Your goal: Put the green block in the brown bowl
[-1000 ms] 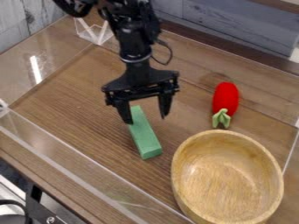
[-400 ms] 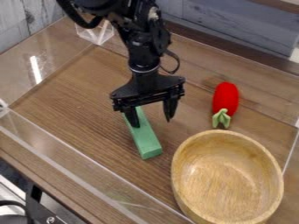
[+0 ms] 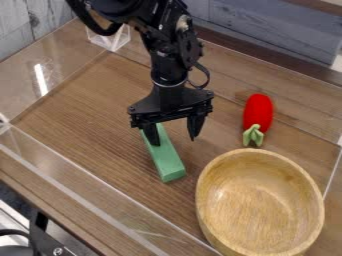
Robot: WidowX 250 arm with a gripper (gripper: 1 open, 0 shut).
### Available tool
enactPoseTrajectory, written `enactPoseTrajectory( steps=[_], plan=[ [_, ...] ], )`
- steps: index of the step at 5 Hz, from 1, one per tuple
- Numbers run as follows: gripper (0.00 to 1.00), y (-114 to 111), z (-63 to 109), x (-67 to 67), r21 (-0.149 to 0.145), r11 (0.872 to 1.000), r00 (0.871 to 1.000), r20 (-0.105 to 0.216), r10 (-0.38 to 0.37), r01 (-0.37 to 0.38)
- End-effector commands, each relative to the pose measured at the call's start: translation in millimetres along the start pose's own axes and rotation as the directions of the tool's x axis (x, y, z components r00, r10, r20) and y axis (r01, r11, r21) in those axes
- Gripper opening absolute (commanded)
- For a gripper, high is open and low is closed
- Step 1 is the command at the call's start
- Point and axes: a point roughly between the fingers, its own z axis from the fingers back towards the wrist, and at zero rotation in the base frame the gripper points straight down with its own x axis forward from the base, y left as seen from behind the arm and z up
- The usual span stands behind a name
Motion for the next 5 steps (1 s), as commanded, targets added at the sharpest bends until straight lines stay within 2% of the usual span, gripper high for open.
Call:
enactPoseTrajectory(
  steps=[1, 3, 5],
  plan=[
    [1.00, 27.4, -10.9, -23.2, 0.082, 0.995, 0.997, -0.050, 0.057, -0.053],
    [1.00, 43.5, -12.9, -29.6, 0.154, 0.986, 0.996, -0.057, 0.068, -0.059],
    [1.00, 46.0, -13.2, -43.2, 0.233, 0.968, 0.992, -0.068, 0.108, -0.089]
  ],
)
